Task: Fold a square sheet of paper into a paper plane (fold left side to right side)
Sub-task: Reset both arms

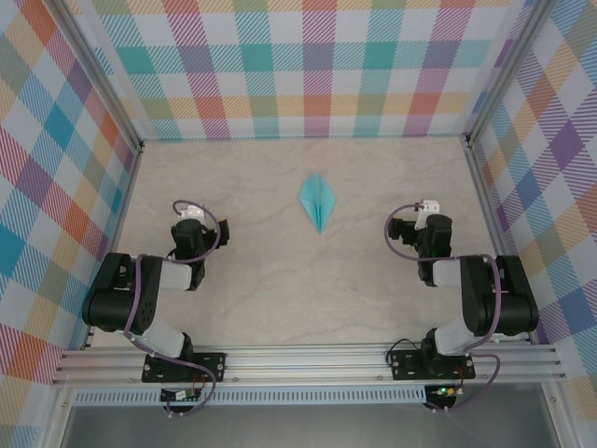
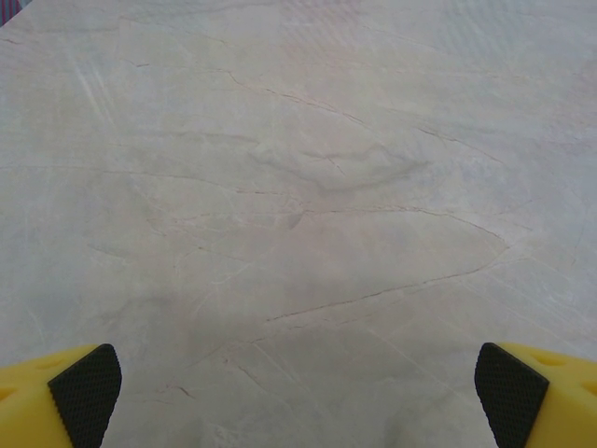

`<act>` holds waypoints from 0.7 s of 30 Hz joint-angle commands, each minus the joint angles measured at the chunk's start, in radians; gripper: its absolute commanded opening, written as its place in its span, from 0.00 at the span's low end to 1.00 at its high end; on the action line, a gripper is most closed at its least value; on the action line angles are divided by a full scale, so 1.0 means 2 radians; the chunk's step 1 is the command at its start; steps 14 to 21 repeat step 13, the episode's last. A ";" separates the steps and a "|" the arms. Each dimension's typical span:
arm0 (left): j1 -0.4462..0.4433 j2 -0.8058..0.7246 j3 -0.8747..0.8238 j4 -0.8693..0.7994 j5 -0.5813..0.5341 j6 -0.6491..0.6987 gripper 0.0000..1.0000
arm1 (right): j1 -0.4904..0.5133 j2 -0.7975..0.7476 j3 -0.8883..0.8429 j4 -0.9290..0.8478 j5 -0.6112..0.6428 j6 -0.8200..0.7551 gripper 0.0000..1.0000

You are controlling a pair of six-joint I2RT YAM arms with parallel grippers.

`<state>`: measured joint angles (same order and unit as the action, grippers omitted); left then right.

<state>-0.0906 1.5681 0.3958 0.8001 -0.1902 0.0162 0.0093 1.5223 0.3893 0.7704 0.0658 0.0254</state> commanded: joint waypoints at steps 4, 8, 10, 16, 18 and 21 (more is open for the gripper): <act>0.004 -0.001 0.007 0.014 0.010 -0.001 1.00 | 0.000 0.001 0.010 0.021 -0.014 0.001 1.00; 0.003 -0.001 0.007 0.014 0.011 -0.001 1.00 | 0.000 0.002 0.012 0.018 -0.017 0.000 1.00; 0.003 -0.001 0.007 0.014 0.010 -0.001 1.00 | 0.000 0.002 0.012 0.018 -0.017 0.000 1.00; 0.003 -0.002 0.007 0.014 0.010 -0.001 1.00 | 0.000 0.002 0.012 0.019 -0.018 0.000 1.00; 0.003 -0.002 0.007 0.014 0.010 -0.001 1.00 | 0.000 0.002 0.012 0.019 -0.018 0.000 1.00; 0.003 -0.002 0.007 0.014 0.010 -0.001 1.00 | 0.000 0.002 0.012 0.019 -0.018 0.000 1.00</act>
